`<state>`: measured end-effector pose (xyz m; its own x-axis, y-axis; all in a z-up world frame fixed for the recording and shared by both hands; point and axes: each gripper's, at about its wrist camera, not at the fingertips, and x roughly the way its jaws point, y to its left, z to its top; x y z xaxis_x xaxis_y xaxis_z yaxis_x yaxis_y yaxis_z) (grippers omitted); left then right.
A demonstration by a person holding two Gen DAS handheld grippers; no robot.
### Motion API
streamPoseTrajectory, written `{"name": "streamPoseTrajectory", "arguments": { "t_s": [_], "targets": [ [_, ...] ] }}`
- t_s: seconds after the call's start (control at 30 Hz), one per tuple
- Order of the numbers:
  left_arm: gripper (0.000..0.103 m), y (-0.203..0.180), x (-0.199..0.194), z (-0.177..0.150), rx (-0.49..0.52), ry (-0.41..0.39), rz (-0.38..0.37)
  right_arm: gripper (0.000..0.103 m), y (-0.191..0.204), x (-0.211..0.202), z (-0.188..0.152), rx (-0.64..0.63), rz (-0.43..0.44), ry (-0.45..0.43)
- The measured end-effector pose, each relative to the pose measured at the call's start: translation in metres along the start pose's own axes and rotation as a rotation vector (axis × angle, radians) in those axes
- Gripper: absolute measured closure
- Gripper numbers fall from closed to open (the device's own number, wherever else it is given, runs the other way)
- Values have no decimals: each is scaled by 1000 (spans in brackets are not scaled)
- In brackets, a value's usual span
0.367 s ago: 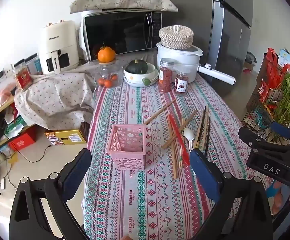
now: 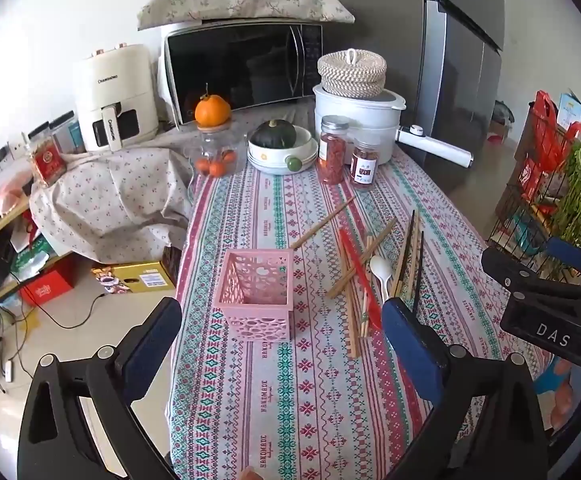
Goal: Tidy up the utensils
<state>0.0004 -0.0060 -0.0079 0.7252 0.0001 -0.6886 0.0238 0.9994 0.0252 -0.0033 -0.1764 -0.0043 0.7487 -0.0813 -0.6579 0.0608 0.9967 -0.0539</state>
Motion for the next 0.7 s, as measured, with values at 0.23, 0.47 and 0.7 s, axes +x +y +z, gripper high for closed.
{"name": "streamPoseTrajectory", "arguments": {
  "t_s": [0.23, 0.47, 0.7],
  "targets": [
    [2, -1, -1, 3, 1, -3, 0, 0, 1, -1, -1, 8, 1, -5],
    [2, -1, -1, 6, 1, -4, 0, 0, 1, -1, -1, 9, 2, -6],
    [2, -1, -2, 5, 0, -5, 0, 0, 1, -1, -1, 10, 2, -6]
  ]
}}
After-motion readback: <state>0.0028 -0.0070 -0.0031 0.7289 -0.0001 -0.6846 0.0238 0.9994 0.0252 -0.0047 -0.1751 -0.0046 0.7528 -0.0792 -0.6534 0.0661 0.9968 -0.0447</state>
